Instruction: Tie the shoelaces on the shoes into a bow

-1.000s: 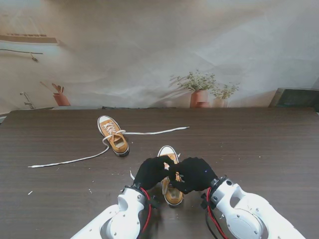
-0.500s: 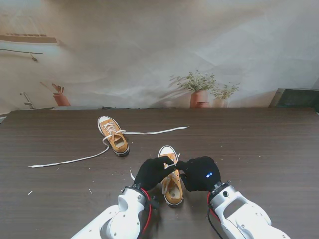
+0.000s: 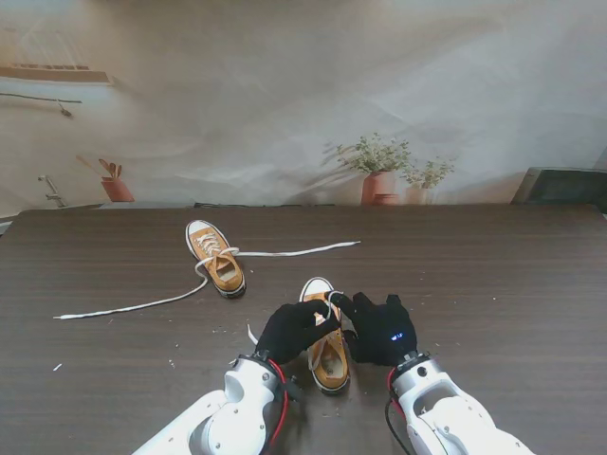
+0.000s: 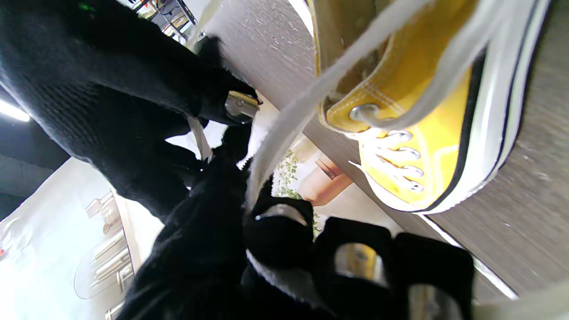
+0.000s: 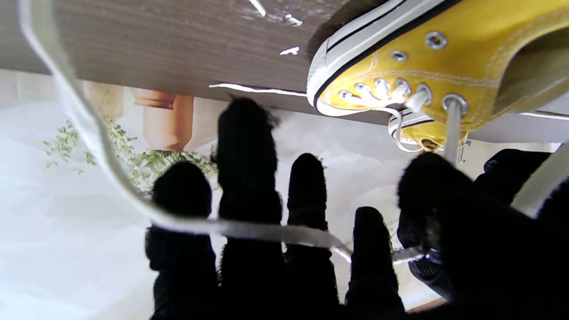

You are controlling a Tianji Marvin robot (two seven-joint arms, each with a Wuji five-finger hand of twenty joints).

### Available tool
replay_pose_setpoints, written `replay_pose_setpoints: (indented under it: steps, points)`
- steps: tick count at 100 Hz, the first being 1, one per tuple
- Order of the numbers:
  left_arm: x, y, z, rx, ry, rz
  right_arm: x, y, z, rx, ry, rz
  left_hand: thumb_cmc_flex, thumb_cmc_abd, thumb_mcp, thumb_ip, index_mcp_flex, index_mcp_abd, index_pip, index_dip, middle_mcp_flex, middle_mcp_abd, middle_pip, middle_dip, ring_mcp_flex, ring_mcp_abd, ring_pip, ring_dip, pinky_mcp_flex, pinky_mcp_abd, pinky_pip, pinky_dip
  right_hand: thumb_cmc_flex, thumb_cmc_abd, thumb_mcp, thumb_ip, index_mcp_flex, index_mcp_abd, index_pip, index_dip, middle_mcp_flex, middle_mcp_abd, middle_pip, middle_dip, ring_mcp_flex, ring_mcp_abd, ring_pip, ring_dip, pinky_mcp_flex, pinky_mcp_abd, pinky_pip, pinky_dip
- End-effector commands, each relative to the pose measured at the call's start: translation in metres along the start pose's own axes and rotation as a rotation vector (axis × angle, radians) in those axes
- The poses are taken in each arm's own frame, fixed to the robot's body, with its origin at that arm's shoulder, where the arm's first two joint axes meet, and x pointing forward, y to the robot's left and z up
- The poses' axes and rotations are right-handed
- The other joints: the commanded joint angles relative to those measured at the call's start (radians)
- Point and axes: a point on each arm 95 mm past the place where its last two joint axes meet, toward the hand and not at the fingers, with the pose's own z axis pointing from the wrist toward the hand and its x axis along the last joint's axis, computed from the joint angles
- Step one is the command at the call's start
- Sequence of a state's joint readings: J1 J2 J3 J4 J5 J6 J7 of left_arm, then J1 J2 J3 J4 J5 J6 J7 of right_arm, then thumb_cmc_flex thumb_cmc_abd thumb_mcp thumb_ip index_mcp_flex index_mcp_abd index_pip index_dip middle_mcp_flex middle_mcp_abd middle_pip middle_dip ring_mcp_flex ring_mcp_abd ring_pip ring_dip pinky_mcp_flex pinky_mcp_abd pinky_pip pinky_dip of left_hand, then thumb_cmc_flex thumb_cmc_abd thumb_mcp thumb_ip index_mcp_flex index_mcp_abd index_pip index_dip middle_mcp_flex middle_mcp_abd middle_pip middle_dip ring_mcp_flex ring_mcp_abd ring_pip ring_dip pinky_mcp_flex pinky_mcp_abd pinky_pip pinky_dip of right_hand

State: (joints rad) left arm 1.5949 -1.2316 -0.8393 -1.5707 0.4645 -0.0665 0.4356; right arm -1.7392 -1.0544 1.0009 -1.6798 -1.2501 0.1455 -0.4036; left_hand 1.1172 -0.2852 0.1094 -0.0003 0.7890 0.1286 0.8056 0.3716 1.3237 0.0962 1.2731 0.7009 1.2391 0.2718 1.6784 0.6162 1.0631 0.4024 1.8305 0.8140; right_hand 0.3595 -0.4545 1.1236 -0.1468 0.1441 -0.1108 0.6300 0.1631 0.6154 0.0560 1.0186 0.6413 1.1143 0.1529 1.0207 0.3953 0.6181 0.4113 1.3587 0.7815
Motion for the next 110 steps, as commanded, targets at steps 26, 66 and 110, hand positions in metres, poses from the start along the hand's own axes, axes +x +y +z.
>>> replay_pose_setpoints:
  steps: [26,66,110]
  points:
    - [0.002,-0.007,-0.007,-0.001,0.023,0.048,0.001,-0.003,-0.002,0.005,-0.014,0.124,-0.119,-0.072,0.145,-0.04,-0.009,0.055,-0.315,-0.093,0.043,-0.009,0.019,0.02,0.027,0.018,0.046,-0.017,0.035,-0.185,0.264,0.031,-0.076,-0.003,-0.054,0.041,-0.018,-0.119,-0.4,-0.17,-0.309,0.062,-0.461,-0.351,-0.5,0.108,-0.8,-0.191,-0.476,-0.056,-0.533,-0.346]
    - [-0.011,-0.03,-0.033,0.052,0.031,0.105,0.003,-0.004,-0.009,0.042,-0.109,0.205,-0.262,-0.116,0.362,-0.05,0.003,0.085,-0.427,-0.123,0.043,-0.007,0.014,0.017,0.027,0.022,0.046,-0.015,0.036,-0.194,0.264,0.035,-0.101,-0.008,-0.213,0.027,0.031,-0.225,-0.676,-0.165,-0.397,0.058,-0.456,-0.341,-0.501,0.11,-0.838,-0.2,-0.452,0.023,-0.52,-0.405]
    - [-0.021,-0.041,-0.052,0.072,0.016,0.145,-0.004,0.005,-0.017,-0.044,-0.166,0.186,-0.225,-0.109,0.325,-0.07,0.016,0.071,-0.409,-0.114,0.043,-0.009,0.014,0.018,0.027,0.016,0.044,-0.016,0.036,-0.197,0.264,0.03,-0.087,-0.04,-0.529,0.045,-0.044,-0.301,-0.047,-0.034,-0.258,0.033,0.21,0.237,-0.461,0.026,-0.005,0.17,-0.13,0.06,-0.133,-0.153]
